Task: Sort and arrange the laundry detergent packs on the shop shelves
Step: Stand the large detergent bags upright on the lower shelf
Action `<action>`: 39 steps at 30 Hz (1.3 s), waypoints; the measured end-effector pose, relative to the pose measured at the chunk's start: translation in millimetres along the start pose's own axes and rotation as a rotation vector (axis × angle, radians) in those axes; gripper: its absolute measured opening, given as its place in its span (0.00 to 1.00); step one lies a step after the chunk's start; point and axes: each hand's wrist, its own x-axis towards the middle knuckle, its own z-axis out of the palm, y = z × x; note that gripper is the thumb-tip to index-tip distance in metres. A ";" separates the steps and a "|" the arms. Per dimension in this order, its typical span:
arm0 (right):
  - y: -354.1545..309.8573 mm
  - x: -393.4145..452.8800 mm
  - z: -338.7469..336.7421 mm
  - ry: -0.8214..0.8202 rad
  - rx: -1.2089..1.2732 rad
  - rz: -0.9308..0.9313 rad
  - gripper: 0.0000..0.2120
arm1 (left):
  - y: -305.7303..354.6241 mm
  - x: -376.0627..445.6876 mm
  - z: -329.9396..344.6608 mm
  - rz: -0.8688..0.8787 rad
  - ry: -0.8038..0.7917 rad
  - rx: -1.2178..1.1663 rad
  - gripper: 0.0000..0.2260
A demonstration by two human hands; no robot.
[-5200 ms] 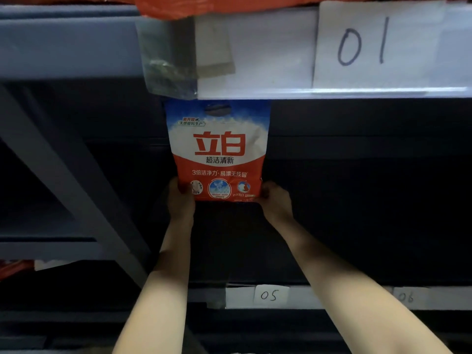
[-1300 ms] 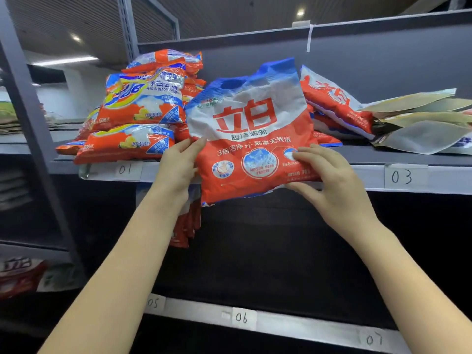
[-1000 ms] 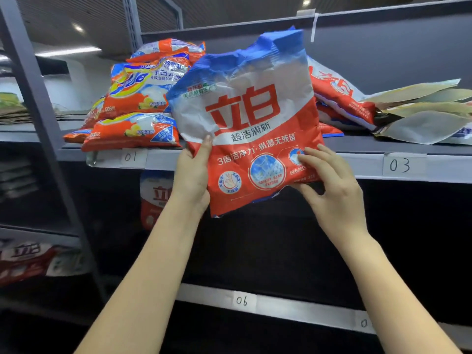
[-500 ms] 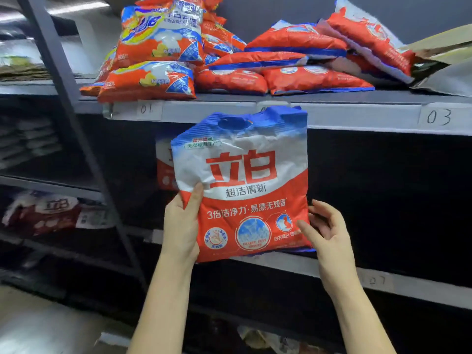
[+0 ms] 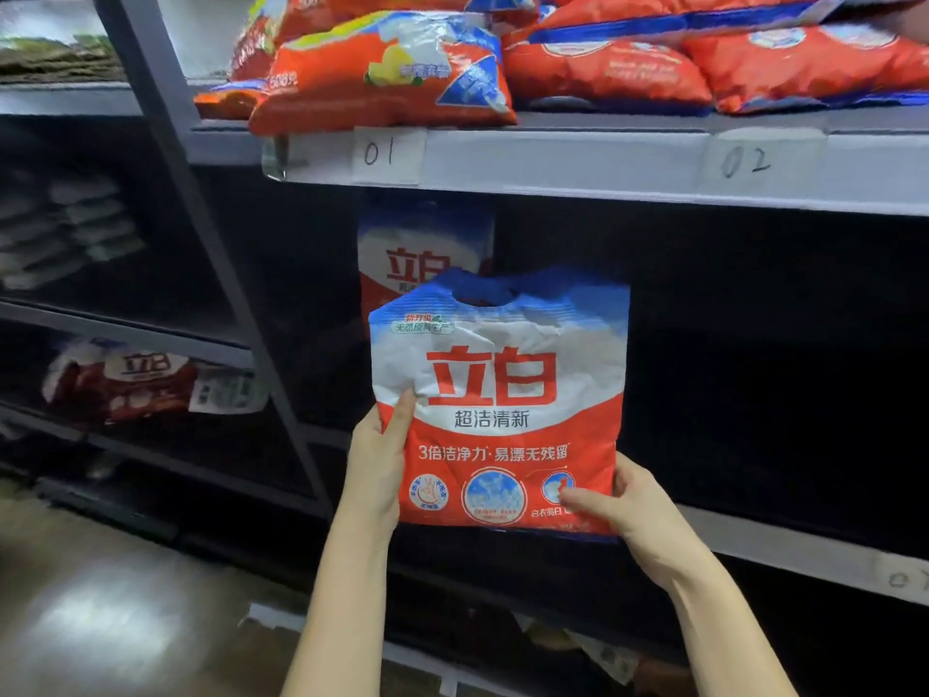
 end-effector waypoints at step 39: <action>5.4 282.7 146.8 0.435 -0.302 -0.048 0.24 | -69.2 314.2 -75.3 -0.009 0.183 0.191 0.23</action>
